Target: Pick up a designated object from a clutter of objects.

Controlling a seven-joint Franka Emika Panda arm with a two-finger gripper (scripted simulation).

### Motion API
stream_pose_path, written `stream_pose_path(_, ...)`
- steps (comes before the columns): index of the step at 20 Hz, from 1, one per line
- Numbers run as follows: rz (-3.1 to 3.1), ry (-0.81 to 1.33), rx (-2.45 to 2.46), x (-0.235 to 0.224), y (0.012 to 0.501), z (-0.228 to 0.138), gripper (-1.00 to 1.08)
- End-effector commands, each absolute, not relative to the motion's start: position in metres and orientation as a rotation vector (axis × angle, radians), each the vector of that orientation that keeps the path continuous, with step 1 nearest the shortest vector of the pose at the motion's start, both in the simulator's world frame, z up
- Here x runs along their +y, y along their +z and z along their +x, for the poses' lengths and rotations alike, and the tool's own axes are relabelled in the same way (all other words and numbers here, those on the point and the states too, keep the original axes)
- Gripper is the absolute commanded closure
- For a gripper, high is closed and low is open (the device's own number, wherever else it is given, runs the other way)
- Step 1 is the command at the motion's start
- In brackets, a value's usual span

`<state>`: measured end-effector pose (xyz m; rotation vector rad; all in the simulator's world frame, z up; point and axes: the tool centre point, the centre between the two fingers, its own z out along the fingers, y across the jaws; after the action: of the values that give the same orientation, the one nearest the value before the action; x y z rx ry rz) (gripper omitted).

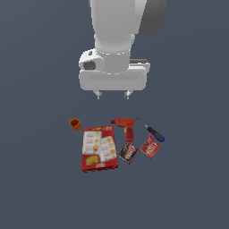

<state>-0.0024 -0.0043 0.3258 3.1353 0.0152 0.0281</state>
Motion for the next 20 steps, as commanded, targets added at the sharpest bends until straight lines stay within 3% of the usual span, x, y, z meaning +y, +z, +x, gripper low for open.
stream_pose_path(1, 3.135, 0.028, 0.015, -0.004, 0.326, -0.002, -0.92)
stream_pose_path(10, 3.154, 0.024, -0.118, -0.028, 0.331, -0.004, -0.92)
stream_pose_path(20, 3.142, 0.020, -0.028, -0.007, 0.306, 0.002, -0.92)
